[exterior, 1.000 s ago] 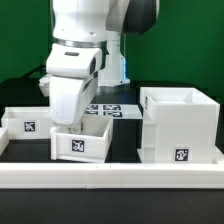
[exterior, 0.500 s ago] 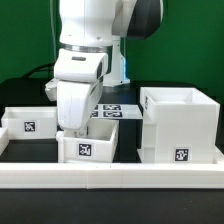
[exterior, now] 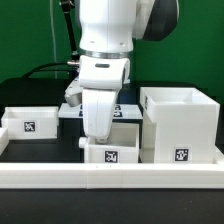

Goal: Assemble drawer

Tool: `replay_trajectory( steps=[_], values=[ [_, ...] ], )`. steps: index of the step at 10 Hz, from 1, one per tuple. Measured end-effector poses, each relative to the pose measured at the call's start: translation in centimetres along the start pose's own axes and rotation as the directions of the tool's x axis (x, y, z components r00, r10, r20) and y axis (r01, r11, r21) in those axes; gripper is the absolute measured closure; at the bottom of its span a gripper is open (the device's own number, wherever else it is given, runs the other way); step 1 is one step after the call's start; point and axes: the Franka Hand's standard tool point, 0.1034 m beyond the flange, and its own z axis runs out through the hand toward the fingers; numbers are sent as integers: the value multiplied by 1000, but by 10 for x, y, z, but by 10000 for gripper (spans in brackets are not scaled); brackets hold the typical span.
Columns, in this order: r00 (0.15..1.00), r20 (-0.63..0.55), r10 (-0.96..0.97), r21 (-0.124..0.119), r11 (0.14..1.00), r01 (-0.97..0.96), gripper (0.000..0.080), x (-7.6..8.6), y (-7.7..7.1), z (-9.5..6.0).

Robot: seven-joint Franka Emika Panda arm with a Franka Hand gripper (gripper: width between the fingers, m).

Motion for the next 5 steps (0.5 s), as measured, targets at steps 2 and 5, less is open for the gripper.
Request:
replay_trajectory(
  steps=[2, 5],
  values=[
    [1000, 0, 4, -6, 1000, -4, 758, -1, 0, 1],
    [1000, 2, -18, -22, 1000, 18, 758, 4, 3, -1]
  ],
)
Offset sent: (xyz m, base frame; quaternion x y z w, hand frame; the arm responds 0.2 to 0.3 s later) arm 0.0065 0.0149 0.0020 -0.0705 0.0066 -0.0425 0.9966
